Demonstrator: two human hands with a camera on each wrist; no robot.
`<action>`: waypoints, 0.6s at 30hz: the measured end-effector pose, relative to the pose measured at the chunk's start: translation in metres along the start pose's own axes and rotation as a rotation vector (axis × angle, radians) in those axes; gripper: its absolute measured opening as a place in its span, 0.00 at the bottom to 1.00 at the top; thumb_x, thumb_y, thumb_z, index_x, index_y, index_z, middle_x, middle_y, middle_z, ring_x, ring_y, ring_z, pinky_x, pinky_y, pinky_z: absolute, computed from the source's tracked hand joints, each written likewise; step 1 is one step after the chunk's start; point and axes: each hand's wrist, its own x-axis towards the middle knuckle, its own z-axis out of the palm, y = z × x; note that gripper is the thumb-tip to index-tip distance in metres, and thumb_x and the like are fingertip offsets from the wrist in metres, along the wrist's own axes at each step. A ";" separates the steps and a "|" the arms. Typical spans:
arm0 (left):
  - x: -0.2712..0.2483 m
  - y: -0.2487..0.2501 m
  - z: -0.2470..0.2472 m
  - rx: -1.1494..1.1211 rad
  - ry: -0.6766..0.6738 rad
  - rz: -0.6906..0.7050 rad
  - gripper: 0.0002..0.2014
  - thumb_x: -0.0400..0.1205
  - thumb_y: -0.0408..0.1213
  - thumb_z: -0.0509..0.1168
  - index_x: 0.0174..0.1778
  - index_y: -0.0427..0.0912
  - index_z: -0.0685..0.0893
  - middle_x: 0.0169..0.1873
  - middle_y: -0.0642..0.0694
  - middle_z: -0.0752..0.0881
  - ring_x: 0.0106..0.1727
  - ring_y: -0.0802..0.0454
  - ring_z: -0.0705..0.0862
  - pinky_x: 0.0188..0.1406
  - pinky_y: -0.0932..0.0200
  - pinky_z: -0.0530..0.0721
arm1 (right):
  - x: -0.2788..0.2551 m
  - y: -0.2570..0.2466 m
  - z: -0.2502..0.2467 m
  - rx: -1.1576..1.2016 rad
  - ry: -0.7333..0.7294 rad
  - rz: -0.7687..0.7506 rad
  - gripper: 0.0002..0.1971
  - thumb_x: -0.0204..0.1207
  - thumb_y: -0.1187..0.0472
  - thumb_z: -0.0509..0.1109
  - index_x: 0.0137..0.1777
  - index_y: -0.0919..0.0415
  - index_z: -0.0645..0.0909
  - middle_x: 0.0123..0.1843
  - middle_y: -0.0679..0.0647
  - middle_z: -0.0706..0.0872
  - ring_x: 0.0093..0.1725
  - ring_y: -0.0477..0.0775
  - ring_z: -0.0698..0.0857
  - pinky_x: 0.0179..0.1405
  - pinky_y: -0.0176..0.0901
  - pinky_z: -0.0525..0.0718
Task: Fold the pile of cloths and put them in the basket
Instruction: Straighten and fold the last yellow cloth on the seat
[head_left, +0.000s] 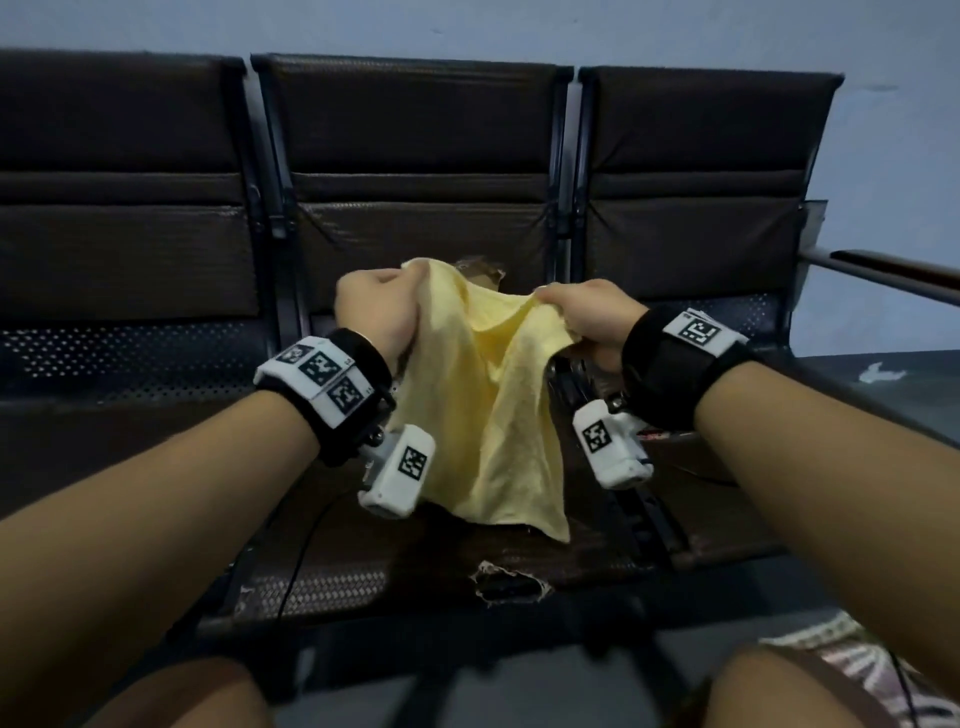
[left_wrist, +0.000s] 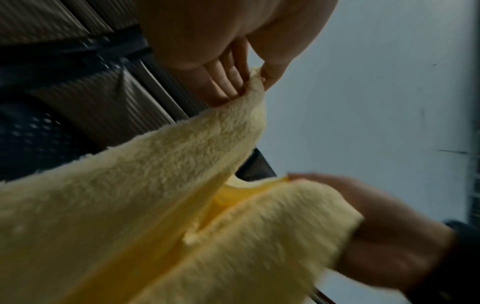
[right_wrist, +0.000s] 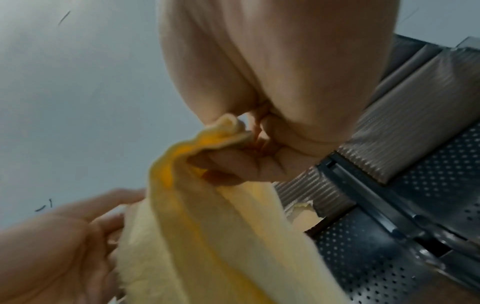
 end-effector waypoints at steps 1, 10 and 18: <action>-0.010 0.002 0.008 -0.028 -0.050 0.004 0.16 0.72 0.55 0.73 0.27 0.46 0.89 0.25 0.48 0.79 0.31 0.51 0.76 0.34 0.53 0.76 | -0.002 -0.003 0.005 0.023 -0.011 0.013 0.13 0.82 0.57 0.70 0.55 0.68 0.86 0.46 0.60 0.86 0.43 0.59 0.88 0.44 0.52 0.88; -0.074 0.007 0.029 -0.003 -0.420 0.175 0.07 0.79 0.43 0.75 0.45 0.44 0.95 0.40 0.44 0.94 0.46 0.49 0.92 0.50 0.52 0.89 | -0.022 -0.004 0.019 0.095 -0.122 -0.018 0.10 0.79 0.56 0.71 0.51 0.63 0.88 0.39 0.58 0.90 0.36 0.55 0.90 0.36 0.45 0.89; -0.030 -0.008 0.012 -0.047 -0.413 0.031 0.30 0.72 0.17 0.63 0.69 0.46 0.78 0.59 0.42 0.84 0.60 0.44 0.84 0.51 0.48 0.86 | -0.034 -0.004 0.017 0.017 -0.273 -0.046 0.22 0.77 0.76 0.54 0.64 0.66 0.85 0.53 0.64 0.83 0.52 0.63 0.83 0.48 0.53 0.82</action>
